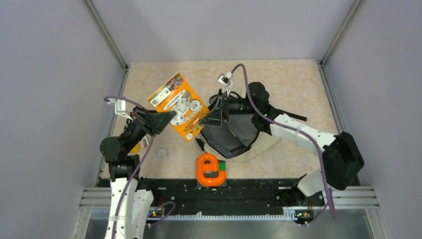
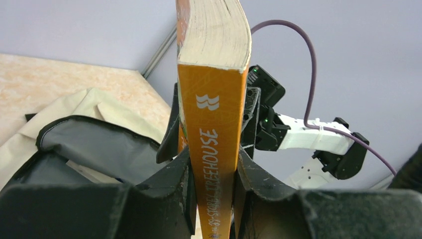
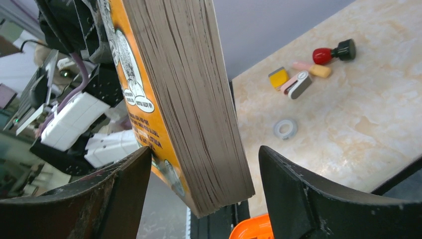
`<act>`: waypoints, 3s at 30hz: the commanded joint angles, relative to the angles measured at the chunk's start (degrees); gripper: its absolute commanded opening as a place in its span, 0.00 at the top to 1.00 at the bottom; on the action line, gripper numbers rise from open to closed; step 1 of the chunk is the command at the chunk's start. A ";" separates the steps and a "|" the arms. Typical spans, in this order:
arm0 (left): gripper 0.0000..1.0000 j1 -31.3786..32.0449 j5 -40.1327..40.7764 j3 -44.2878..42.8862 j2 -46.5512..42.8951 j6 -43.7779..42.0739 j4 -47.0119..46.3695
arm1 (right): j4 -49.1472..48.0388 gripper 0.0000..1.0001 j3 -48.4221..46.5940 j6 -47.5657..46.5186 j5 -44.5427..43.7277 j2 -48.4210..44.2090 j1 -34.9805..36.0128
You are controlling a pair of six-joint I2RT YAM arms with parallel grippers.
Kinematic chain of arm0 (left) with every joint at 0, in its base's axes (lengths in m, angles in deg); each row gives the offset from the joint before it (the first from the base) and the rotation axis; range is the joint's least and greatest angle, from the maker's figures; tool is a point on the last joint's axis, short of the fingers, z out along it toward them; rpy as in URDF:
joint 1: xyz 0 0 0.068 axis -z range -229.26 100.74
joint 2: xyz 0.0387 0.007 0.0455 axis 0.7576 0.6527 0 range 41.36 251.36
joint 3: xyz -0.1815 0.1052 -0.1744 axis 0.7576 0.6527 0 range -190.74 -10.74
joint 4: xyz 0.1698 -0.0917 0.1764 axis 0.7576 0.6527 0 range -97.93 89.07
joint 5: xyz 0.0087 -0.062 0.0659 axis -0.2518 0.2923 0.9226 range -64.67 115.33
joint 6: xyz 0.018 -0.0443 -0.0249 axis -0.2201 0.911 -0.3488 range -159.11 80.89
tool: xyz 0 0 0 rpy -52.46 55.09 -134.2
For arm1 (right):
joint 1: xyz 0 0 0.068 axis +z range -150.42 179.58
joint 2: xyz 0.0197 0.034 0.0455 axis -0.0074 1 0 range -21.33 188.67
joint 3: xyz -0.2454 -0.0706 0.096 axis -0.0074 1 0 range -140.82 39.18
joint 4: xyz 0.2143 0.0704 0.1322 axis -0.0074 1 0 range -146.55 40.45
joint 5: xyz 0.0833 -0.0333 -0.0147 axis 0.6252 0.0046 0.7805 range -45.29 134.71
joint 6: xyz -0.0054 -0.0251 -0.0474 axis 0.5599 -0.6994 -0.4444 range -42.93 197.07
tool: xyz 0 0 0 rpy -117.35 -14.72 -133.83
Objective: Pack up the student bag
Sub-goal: Pick up the book from the center of the board.
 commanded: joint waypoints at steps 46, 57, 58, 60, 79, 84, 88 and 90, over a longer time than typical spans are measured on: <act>0.02 3.23 -14.86 -15.24 8.50 -46.37 44.54 | 50.04 1.00 -2.06 -37.45 7.81 -22.81 -2.69; 0.06 13.13 -18.30 -15.51 12.16 -47.42 44.85 | 54.44 1.00 -4.21 -42.83 7.78 -18.73 2.37; 0.09 13.36 -18.61 -15.76 12.48 -47.42 44.78 | 55.01 1.00 -4.43 -43.44 7.17 -18.31 3.02; 0.22 13.50 -19.79 -16.02 13.12 -47.21 44.36 | 55.52 1.00 -4.55 -43.73 5.97 -17.47 3.51; 1.00 13.59 -3.58 -14.40 8.75 -44.88 43.70 | 49.75 0.18 -5.45 -35.08 -15.06 -17.57 2.28; 1.00 13.02 15.85 -13.99 8.65 -38.78 45.24 | 48.42 0.15 -4.91 -30.08 -29.94 -17.53 -1.38; 1.00 11.78 28.63 -11.22 7.22 -32.39 44.48 | 49.08 0.15 -4.77 -29.68 -46.78 -14.63 -0.65; 1.00 10.52 29.97 -8.70 5.95 -28.81 41.71 | 48.51 0.16 -4.75 -30.82 -53.59 -12.23 1.55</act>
